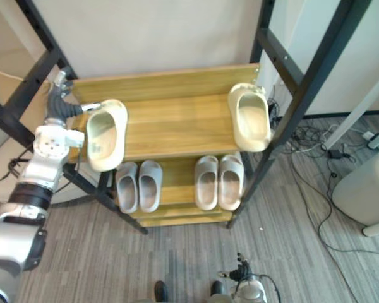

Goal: Organize the slippers on the shoe rack

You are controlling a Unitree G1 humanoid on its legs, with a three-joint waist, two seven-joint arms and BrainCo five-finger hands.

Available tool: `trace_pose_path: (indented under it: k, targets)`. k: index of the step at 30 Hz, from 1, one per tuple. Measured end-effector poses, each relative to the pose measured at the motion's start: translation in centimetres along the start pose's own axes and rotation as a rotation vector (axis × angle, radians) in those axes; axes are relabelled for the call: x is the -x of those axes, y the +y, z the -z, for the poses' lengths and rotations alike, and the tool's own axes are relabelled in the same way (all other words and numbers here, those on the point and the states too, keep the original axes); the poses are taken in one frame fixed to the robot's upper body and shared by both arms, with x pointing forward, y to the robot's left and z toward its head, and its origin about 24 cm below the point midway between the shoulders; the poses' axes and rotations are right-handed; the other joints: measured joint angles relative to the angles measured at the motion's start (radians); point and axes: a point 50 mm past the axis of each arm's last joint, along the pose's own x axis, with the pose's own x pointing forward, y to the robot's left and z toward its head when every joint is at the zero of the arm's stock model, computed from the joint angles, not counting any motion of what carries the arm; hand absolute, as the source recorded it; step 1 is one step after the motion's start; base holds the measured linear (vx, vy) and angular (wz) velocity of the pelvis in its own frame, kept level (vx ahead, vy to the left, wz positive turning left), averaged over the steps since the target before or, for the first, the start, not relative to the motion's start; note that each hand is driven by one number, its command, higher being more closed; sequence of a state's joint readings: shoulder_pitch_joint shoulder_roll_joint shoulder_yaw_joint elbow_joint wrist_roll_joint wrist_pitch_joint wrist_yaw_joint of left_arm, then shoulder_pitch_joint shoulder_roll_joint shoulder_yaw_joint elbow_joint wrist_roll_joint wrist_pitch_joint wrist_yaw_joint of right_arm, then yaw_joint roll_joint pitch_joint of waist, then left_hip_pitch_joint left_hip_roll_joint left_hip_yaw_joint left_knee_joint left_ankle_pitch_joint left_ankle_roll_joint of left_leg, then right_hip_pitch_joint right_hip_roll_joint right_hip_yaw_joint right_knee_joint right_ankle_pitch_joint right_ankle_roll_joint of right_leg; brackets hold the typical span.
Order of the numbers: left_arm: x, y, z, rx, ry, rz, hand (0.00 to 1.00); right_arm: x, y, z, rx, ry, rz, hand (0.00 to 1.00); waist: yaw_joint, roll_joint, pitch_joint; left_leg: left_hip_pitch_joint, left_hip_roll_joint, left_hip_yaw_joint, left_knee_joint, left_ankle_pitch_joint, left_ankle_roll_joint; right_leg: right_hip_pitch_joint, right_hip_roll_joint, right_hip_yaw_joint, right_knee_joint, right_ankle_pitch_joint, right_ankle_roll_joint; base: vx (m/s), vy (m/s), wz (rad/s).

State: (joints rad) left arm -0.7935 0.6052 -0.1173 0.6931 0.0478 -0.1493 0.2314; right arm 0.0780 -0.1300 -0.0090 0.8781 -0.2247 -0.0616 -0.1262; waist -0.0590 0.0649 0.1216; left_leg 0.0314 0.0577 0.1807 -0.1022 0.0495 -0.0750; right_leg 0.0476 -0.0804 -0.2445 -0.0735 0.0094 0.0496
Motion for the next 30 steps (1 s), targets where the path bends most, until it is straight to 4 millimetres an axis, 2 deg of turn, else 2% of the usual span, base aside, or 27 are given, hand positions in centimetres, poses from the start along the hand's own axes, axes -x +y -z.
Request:
trace_pose_path:
  k: [10, 19, 20, 30]
  targets:
    - [-0.18, -0.44, 0.34, -0.216, -0.010, 0.049, 0.00, 0.00, -0.13, -0.18, -0.010, -0.014, 0.006, 0.00, -0.002, 0.008, 0.005, -0.012, 0.001, -0.013, 0.000, 0.000, 0.000, -0.015, -0.002, -0.010, 0.014, -0.003, 0.000, 0.00, 0.003, 0.02]
    - [-0.15, 0.07, 1.05, -0.379, 0.001, 0.070, 0.00, 0.10, -0.31, -0.40, -0.015, -0.031, 0.015, 0.00, -0.002, 0.017, 0.011, -0.020, 0.004, -0.007, 0.000, 0.000, 0.000, -0.029, 0.001, -0.002, 0.017, -0.004, -0.001, 0.01, 0.000, -0.02]
    - [-0.14, 0.07, 1.07, -0.398, -0.001, 0.073, 1.00, 0.10, -0.30, -0.40, -0.016, -0.031, 0.015, 0.00, -0.002, 0.017, 0.011, -0.021, 0.003, -0.007, 0.000, 0.000, 0.000, -0.029, 0.001, -0.001, 0.017, -0.004, -0.001, 0.00, 0.000, 0.00]
    - [-0.64, 0.25, 0.59, -0.356, 0.009, 0.058, 1.00, 0.12, -0.27, -0.54, -0.021, -0.043, 0.016, 0.00, -0.007, 0.015, 0.012, -0.030, 0.004, 0.000, 0.000, 0.000, 0.000, -0.050, -0.002, 0.005, 0.037, -0.007, -0.003, 0.00, 0.003, -0.01]
